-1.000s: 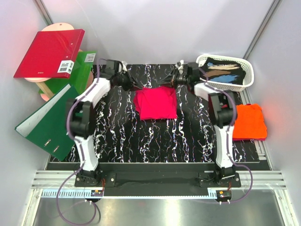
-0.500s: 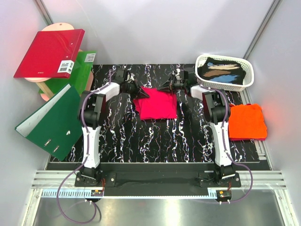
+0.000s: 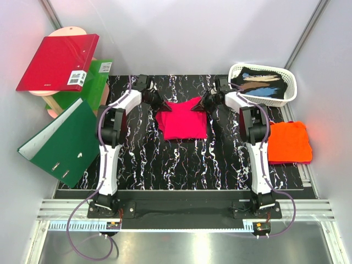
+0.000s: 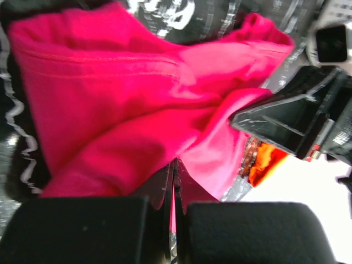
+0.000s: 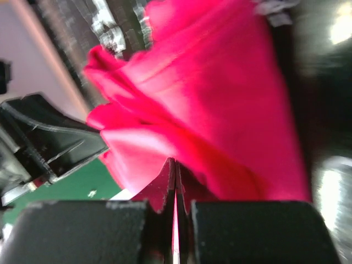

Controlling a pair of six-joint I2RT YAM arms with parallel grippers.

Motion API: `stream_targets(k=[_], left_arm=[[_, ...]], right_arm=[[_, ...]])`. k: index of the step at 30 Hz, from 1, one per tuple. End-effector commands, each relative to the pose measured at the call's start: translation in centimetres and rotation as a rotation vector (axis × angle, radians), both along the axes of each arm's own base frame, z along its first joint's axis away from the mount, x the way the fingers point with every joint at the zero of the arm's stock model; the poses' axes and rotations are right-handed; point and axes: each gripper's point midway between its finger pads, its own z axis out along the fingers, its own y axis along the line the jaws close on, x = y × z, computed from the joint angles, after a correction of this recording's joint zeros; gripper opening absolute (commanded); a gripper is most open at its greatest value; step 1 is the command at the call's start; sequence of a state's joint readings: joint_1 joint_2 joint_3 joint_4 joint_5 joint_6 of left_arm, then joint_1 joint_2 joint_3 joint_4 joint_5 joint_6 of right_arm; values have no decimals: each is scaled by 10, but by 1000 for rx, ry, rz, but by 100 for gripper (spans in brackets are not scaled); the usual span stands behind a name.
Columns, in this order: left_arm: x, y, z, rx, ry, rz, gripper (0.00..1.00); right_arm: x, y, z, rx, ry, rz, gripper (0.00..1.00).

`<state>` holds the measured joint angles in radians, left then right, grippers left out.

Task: Fold and stack the t-shirts
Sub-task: Smooth out wrinkles on the folded tshirt

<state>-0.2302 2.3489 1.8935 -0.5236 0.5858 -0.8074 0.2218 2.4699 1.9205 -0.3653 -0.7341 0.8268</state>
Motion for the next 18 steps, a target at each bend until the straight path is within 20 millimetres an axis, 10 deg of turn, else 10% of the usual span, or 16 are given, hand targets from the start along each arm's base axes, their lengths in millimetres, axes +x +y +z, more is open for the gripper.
stream_targets(k=[1,10,18], left_arm=[[2,13,-10,86,11,-5,0],[2,35,-10,198,-3,17,0],[11,37,55,178,-162,-15,8]], right_arm=[[9,-36,-9,-222,-19,-53,0],[35,-71,-2,-463,-149,-124,0],[52,-76,81,-470,-355,-156,0]])
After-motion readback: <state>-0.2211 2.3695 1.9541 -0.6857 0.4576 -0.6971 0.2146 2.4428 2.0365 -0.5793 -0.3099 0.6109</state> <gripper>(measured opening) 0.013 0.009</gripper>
